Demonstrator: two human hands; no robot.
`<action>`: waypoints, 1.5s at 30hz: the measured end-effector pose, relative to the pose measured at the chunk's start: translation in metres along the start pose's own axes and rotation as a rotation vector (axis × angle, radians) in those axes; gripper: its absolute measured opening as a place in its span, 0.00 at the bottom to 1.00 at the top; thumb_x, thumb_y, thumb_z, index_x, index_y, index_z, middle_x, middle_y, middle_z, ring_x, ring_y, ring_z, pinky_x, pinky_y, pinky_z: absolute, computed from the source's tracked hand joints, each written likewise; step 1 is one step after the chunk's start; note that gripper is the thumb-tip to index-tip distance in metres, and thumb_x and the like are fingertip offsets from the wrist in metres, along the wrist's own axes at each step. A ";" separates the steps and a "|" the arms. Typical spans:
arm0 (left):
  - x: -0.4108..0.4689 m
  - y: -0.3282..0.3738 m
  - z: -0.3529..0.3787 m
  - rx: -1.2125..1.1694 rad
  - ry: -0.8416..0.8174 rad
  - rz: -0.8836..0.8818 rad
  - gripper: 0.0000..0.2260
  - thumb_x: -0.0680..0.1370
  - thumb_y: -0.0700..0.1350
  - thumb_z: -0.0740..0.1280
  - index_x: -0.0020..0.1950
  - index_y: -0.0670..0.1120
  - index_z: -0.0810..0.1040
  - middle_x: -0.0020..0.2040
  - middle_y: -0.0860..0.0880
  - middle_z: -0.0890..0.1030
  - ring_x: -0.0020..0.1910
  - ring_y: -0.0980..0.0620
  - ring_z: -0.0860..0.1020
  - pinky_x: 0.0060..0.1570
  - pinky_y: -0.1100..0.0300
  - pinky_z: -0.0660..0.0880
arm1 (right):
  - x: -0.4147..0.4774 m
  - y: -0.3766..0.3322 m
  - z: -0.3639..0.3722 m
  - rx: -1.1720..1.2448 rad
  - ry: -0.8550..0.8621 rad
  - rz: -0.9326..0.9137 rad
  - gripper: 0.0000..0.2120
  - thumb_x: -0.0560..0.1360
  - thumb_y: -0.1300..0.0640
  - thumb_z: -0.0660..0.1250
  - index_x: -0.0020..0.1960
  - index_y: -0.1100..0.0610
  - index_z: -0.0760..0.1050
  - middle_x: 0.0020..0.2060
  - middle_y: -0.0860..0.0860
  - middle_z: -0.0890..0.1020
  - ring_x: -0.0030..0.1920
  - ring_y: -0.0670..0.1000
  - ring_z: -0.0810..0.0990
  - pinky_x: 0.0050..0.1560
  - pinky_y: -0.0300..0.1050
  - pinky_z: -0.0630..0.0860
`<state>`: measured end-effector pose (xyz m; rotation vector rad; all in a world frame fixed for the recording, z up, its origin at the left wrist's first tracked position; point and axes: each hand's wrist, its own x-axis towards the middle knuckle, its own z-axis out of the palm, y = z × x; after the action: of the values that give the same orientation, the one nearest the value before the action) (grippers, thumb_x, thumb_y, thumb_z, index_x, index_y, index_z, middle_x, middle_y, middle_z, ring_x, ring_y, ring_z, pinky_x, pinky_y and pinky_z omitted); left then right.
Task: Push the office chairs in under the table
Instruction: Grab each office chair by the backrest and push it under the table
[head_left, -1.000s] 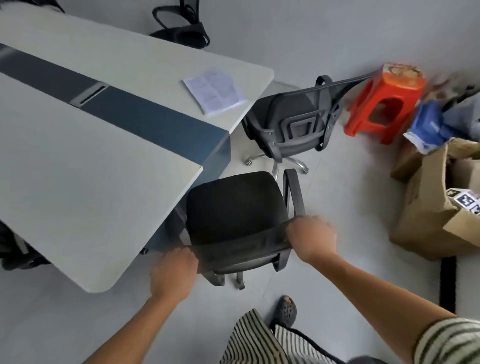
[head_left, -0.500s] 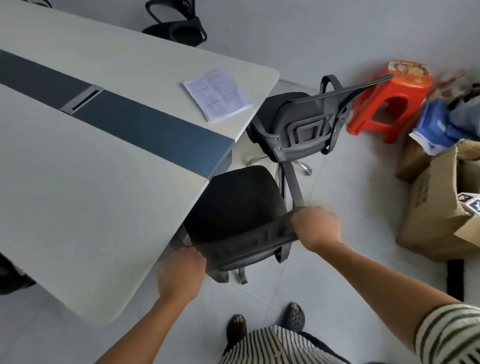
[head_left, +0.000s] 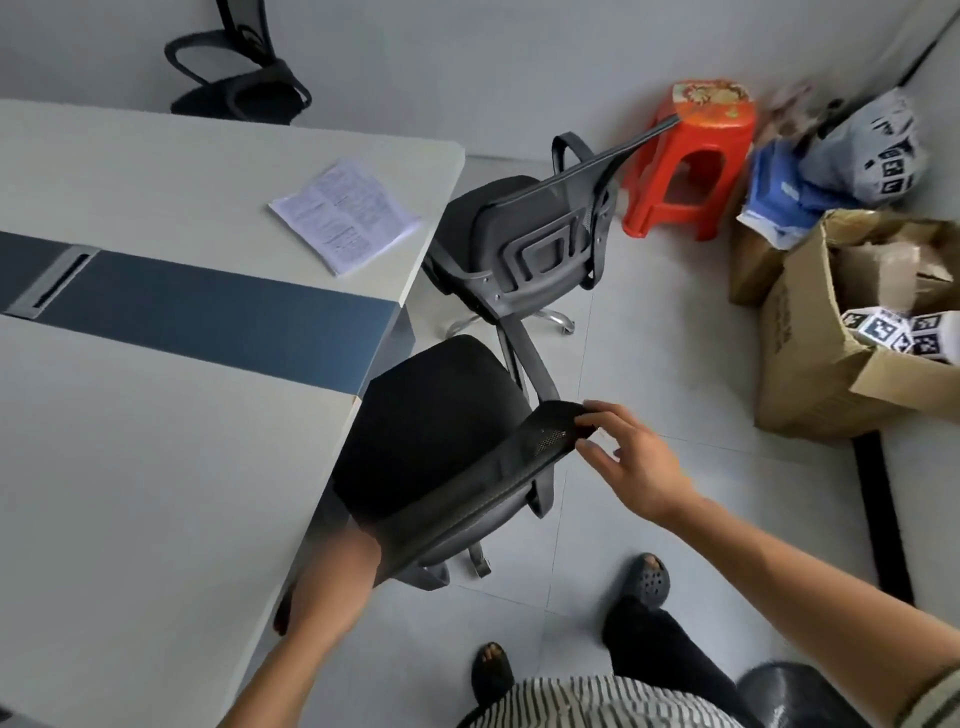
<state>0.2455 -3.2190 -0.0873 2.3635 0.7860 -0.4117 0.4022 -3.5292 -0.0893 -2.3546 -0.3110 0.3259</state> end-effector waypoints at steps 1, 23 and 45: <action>-0.001 0.018 -0.004 -0.095 -0.070 0.007 0.06 0.77 0.49 0.62 0.43 0.53 0.78 0.44 0.52 0.81 0.43 0.52 0.78 0.46 0.54 0.76 | -0.004 0.006 -0.015 0.160 -0.019 0.098 0.08 0.77 0.50 0.64 0.55 0.49 0.77 0.55 0.46 0.81 0.53 0.47 0.81 0.49 0.47 0.77; 0.065 0.419 0.099 -0.603 -0.232 0.197 0.06 0.77 0.42 0.64 0.49 0.46 0.81 0.44 0.48 0.85 0.45 0.53 0.83 0.47 0.55 0.78 | 0.043 0.211 -0.271 0.612 0.205 0.628 0.06 0.77 0.59 0.65 0.47 0.57 0.81 0.40 0.52 0.87 0.42 0.52 0.85 0.41 0.47 0.76; 0.414 0.446 0.019 0.158 0.502 0.028 0.19 0.79 0.52 0.56 0.37 0.44 0.79 0.34 0.48 0.77 0.32 0.49 0.73 0.32 0.57 0.70 | 0.539 0.105 -0.258 -0.373 0.118 -0.262 0.11 0.74 0.50 0.64 0.53 0.52 0.79 0.46 0.50 0.83 0.49 0.57 0.80 0.49 0.49 0.74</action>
<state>0.8430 -3.3360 -0.0905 2.6614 0.9685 0.1502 1.0042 -3.5979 -0.0585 -2.6407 -0.6634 0.0000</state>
